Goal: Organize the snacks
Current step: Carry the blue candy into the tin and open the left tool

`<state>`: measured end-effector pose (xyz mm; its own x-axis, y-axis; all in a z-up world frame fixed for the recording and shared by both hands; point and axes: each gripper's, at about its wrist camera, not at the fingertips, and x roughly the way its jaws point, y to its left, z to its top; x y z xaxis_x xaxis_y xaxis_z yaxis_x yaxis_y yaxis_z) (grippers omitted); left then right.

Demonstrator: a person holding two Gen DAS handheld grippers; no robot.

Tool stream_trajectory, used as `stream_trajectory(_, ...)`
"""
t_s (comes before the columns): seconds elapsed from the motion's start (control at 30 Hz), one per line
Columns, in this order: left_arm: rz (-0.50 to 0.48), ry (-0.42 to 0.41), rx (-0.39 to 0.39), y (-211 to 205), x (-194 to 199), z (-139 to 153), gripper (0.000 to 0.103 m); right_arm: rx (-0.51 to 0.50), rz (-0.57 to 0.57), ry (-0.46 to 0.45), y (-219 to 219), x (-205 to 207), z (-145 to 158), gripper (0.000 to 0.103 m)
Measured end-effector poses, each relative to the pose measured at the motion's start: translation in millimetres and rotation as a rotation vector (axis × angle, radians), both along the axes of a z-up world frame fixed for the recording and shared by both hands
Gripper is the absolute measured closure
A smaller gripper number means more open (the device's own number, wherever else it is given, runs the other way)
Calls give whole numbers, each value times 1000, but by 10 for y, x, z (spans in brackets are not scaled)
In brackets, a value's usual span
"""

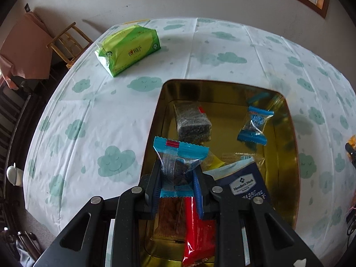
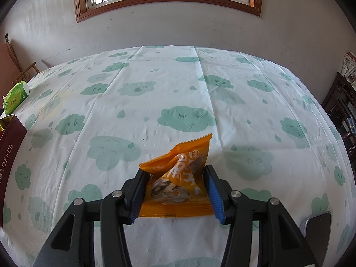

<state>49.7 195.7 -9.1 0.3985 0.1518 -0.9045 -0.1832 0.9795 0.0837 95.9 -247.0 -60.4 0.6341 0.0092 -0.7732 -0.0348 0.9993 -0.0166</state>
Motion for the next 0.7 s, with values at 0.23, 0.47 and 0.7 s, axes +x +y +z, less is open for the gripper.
stream_trajectory(0.23, -23, -4, 20, -45, 30, -50, 80, 0, 0, 0, 2, 0, 1, 51)
stream_trajectory(0.47, -38, 10, 47, -83, 45, -85, 78, 0, 0, 0, 1, 1, 1, 51)
stream_trajectory(0.7, -43, 16, 54, -102, 46, -111, 75, 0, 0, 0, 0, 1, 0, 51)
